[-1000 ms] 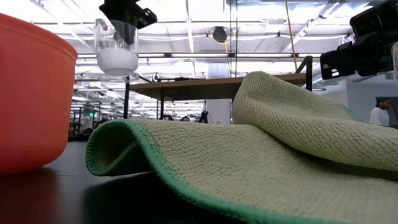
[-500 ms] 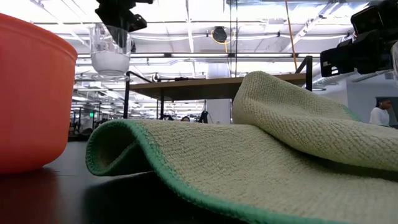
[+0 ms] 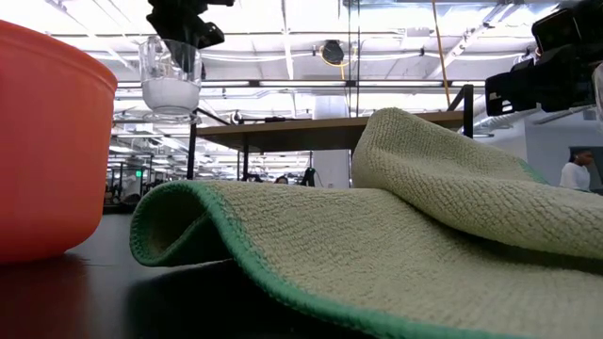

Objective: Stack small to large cups/mugs on shelf
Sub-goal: Put the transparent mug on the shelf

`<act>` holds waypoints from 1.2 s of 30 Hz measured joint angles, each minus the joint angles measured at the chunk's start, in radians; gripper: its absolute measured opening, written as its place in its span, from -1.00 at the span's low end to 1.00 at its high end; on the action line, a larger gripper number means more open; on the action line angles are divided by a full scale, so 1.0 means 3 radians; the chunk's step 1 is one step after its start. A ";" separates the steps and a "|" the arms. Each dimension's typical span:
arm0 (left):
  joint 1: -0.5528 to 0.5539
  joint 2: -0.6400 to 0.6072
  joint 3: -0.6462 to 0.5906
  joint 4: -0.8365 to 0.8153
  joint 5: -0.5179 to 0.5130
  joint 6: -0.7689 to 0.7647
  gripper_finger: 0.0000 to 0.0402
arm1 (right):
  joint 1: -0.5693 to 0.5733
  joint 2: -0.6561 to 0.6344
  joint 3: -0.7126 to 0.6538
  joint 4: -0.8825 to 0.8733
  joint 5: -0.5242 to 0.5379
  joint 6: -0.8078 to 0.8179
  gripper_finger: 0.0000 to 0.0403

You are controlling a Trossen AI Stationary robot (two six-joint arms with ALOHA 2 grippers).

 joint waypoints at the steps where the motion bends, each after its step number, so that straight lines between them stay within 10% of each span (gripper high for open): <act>1: 0.0000 0.0000 0.0000 0.0004 0.0000 0.0003 -1.00 | 0.0000 0.0000 0.0000 0.0000 0.0000 0.0000 -1.00; 36: 0.0543 0.0930 0.1757 -0.0661 -0.0090 0.0422 -1.00 | 0.0000 -0.0001 0.0000 -0.0071 0.0003 0.0001 -1.00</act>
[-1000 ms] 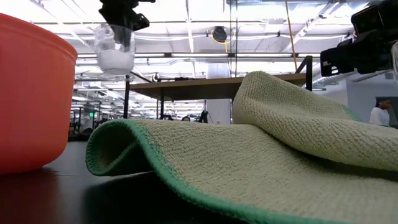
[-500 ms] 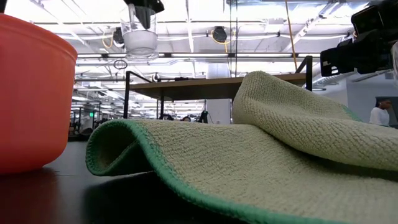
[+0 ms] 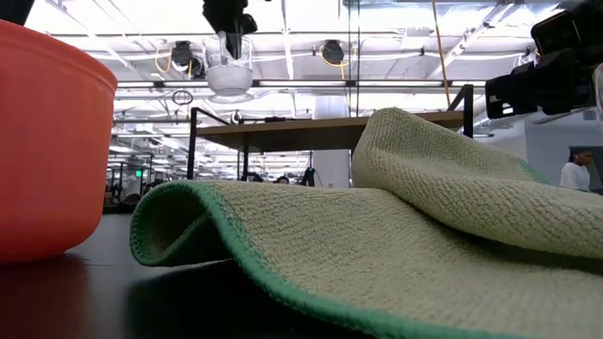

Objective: Stack small to large cups/mugs on shelf
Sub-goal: Put the transparent mug on the shelf

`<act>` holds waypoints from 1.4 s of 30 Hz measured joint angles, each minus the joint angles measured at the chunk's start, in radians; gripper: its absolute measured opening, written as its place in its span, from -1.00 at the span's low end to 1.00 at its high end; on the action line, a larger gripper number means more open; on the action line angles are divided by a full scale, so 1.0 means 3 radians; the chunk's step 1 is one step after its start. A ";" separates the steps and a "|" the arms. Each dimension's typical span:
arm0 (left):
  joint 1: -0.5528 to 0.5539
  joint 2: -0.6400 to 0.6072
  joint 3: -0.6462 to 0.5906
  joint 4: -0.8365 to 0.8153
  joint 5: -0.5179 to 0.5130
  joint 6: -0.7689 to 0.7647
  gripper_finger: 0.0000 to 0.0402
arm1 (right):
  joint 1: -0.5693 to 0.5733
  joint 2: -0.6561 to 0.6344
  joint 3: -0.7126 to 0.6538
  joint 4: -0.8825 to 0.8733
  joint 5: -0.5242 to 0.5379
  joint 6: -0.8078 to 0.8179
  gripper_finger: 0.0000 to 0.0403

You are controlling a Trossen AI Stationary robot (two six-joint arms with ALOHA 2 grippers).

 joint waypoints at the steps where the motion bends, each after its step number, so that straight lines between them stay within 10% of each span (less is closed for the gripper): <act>1: 0.0010 -0.0002 0.0000 -0.0002 0.0000 0.0000 -1.00 | 0.0000 0.0000 0.0000 -0.0001 -0.0001 0.0000 -1.00; 42: 0.0455 -0.0004 -0.0004 0.0407 0.0092 0.0501 -1.00 | 0.0000 0.0000 0.0000 0.0036 0.0000 -0.0001 -1.00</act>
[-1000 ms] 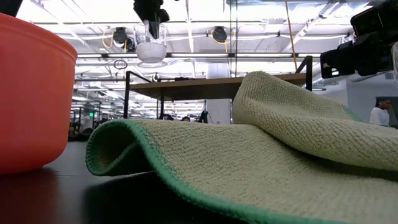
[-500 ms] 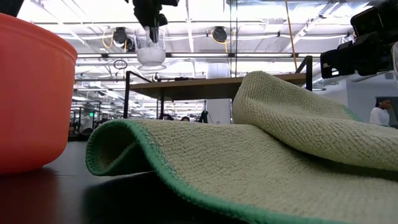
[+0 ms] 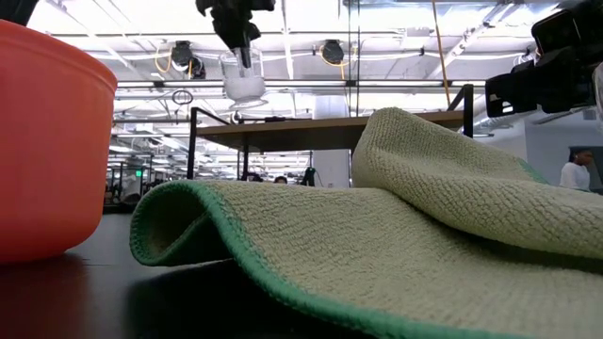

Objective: Stack small to large cups/mugs on shelf
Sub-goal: Put the transparent mug on the shelf

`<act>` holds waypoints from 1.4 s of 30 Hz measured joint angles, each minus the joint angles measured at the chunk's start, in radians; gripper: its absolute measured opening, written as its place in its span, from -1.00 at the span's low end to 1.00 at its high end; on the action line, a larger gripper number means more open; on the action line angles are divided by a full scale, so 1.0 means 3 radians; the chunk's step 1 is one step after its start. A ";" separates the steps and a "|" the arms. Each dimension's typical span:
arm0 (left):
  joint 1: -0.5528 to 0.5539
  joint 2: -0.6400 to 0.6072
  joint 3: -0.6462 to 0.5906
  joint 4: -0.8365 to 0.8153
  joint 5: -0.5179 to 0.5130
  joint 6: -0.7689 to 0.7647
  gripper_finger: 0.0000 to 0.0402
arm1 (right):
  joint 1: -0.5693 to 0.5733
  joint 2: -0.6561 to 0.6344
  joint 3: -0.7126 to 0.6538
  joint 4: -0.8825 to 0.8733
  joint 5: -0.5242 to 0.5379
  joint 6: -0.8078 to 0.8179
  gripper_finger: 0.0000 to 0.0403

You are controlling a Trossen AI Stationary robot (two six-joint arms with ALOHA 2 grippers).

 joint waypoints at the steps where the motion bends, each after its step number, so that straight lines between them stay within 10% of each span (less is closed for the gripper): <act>1: 0.0010 0.0000 0.0000 0.0025 0.0014 0.0028 -1.00 | 0.0000 0.0000 0.0000 0.0003 0.0000 0.0001 -1.00; 42: -0.0084 0.0118 -0.0035 -0.0086 -0.0144 0.0086 -1.00 | 0.0000 0.0001 0.0000 0.0059 0.0000 -0.0024 -1.00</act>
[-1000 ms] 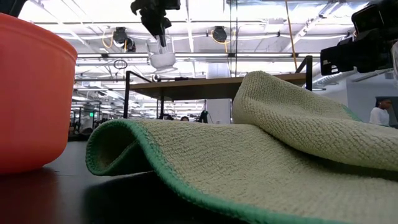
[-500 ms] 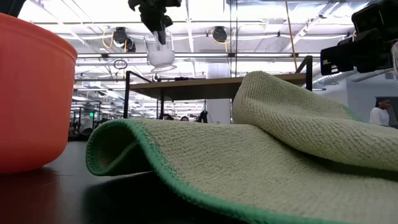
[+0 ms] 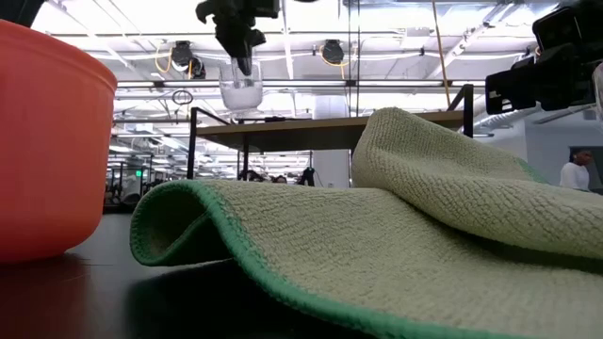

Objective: Stack small to large cups/mugs on shelf
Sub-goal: Put the transparent mug on the shelf

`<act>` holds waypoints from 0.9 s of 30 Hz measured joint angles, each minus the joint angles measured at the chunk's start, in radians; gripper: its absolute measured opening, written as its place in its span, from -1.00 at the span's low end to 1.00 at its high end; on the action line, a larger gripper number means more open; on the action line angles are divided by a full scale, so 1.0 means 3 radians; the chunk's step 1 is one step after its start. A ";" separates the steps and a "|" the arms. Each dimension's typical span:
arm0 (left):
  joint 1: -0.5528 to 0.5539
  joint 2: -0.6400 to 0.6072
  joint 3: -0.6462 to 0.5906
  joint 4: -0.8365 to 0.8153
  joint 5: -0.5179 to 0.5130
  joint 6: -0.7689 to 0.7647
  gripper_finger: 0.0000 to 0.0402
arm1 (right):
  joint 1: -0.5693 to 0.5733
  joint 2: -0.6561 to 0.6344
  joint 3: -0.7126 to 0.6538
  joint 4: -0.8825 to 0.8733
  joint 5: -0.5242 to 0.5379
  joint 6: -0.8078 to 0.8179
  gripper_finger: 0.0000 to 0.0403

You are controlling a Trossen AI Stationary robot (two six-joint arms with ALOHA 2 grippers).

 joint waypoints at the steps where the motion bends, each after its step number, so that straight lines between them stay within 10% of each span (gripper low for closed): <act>1: 0.0002 0.0024 -0.0001 0.0000 -0.0010 0.0000 -1.00 | 0.0000 -0.0001 -0.0001 0.0000 0.0000 0.0000 -1.00; 27: 0.0109 0.0249 0.0006 -0.0116 -0.0017 0.0031 -1.00 | 0.0000 0.0076 0.0000 -0.0028 0.0000 0.0000 -1.00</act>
